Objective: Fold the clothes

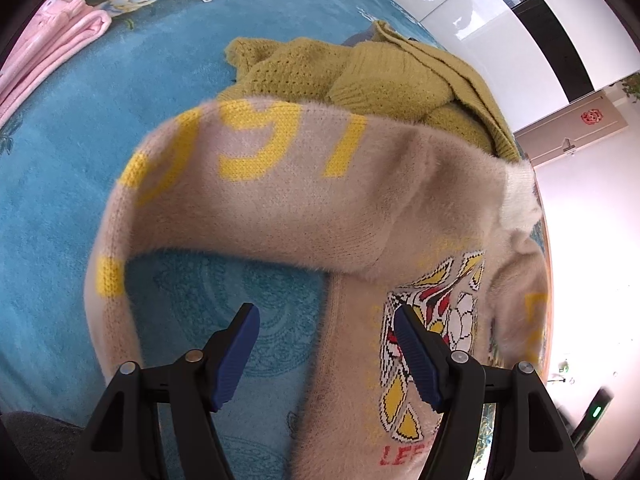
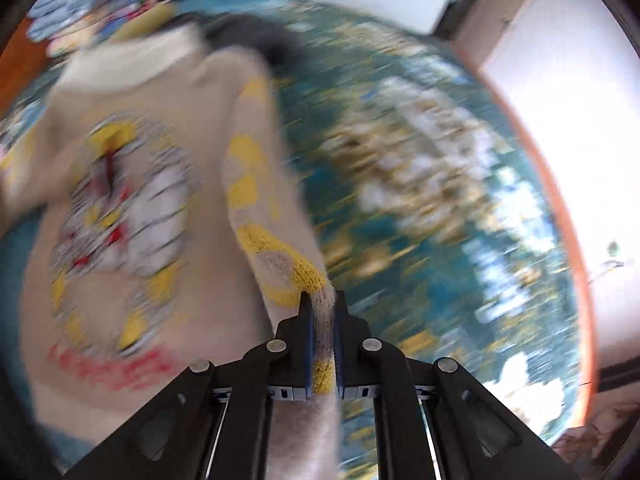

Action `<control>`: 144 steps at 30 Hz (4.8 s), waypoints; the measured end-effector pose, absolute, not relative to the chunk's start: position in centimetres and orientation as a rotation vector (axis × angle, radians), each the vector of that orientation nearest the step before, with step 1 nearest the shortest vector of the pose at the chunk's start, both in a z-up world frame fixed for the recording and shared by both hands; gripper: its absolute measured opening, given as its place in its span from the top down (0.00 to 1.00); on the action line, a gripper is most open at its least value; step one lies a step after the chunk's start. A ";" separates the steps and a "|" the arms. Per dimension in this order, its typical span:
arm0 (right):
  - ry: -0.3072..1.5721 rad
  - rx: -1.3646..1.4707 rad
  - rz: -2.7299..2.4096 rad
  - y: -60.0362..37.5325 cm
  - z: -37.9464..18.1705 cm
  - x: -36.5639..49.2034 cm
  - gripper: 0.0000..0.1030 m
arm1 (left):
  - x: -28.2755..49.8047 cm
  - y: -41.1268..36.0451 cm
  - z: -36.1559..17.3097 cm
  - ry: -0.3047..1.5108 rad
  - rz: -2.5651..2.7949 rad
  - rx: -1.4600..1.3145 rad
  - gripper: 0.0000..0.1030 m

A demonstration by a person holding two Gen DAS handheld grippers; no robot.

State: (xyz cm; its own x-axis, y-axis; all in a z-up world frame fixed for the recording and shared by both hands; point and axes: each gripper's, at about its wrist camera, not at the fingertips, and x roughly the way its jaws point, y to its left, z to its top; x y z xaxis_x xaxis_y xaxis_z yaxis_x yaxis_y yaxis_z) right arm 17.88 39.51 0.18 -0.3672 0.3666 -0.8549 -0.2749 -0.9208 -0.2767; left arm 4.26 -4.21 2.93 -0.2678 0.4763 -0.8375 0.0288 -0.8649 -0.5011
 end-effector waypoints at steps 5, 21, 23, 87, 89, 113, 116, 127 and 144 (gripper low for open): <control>-0.181 -1.385 2.243 45.2 2.0 13.3 0.93 | 3.9 -4.0 2.3 -0.620 2.202 -1.716 0.29; -0.191 -1.456 2.047 49.9 -2.2 5.9 0.57 | 2.7 -4.1 1.3 -0.712 2.177 -1.724 0.29; -0.169 -1.415 2.125 49.5 0.0 6.5 0.39 | 2.6 -4.2 1.3 -0.723 2.176 -1.714 0.29; 0.502 -1.480 2.362 41.5 -5.9 22.0 0.25 | -0.4 11.3 10.6 -0.241 1.478 -1.712 0.90; 0.508 -1.490 2.357 41.5 -6.0 22.2 0.25 | -0.8 12.4 9.3 -0.262 1.497 -1.746 0.86; 0.656 -1.457 2.678 35.9 -5.6 9.2 0.25 | -2.5 0.5 4.5 -0.526 1.879 -1.691 0.36; 0.689 -1.490 2.601 36.4 -7.2 6.7 0.25 | -2.5 -0.7 3.2 -0.587 1.863 -1.723 0.37; 0.641 -1.159 2.499 45.8 -1.3 17.3 0.25 | 0.1 -5.9 4.0 -0.603 2.016 -1.611 0.36; 0.108 -1.483 2.175 57.8 -4.3 17.8 0.26 | -0.5 -7.4 1.6 -0.785 2.008 -1.681 0.36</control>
